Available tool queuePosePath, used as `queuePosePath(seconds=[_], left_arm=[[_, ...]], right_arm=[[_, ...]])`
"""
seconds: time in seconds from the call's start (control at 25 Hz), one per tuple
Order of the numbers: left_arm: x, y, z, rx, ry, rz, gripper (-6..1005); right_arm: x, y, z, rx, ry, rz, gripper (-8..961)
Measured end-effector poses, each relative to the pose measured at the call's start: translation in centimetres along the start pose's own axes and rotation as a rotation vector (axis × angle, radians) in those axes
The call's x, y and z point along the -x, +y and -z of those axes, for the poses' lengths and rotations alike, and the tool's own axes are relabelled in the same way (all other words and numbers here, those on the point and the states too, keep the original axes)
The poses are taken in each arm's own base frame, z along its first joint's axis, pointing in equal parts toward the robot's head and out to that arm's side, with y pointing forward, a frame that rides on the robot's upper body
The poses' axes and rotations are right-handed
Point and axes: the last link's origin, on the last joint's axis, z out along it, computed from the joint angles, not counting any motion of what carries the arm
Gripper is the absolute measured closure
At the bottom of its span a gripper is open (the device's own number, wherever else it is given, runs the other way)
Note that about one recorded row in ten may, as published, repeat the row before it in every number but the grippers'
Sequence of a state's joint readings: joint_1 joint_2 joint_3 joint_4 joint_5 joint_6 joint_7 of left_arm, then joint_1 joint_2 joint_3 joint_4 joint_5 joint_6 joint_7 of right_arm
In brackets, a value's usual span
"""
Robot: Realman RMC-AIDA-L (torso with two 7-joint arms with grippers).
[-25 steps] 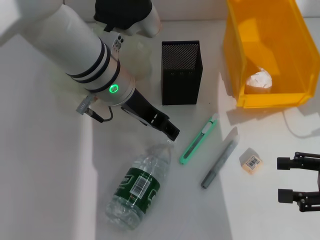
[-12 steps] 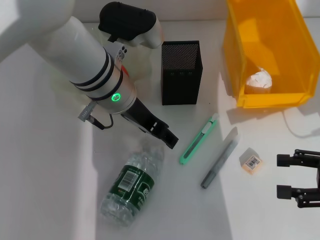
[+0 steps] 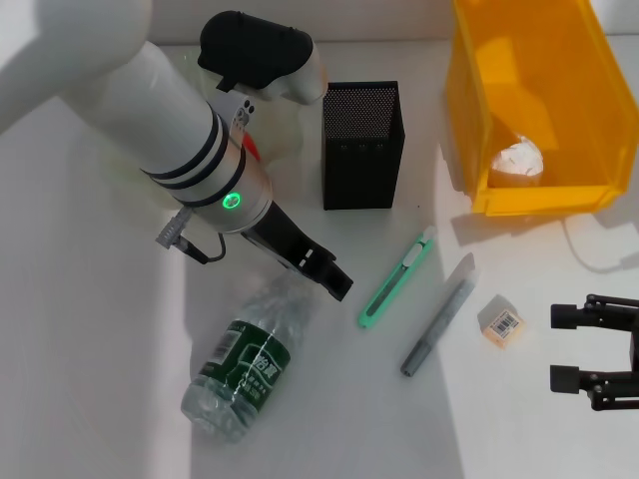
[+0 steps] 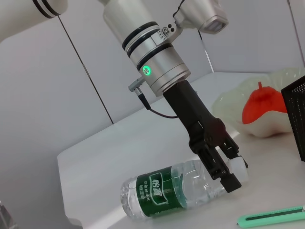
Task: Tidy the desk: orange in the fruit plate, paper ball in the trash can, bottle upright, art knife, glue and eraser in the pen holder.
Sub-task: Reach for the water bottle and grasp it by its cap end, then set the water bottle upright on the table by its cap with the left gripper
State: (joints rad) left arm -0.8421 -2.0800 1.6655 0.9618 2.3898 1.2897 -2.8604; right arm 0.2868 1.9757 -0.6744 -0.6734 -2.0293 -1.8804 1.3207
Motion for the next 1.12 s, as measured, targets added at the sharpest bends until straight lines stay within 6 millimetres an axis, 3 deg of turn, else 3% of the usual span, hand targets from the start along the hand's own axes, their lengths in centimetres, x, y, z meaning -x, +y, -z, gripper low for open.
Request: queuePosePath(seconds=[0.08, 0.56, 1.12], left_arm=[[0.06, 0.0, -0.04, 0.0, -0.002, -0.003, 181], [0.24, 0.25, -0.23, -0.006, -0.013, -0.034, 512], [0.87, 0.29, 0.41, 0.021, 0.042, -0.067, 566]], right_arm=[[0.02, -0.02, 0.04, -0.003, -0.002, 0.0, 146], [0.04, -0.16, -0.03, -0.011, -0.004, 0.002, 146], [-0.05, -0.16, -0.22, -0.015, -0.009, 0.008, 146]])
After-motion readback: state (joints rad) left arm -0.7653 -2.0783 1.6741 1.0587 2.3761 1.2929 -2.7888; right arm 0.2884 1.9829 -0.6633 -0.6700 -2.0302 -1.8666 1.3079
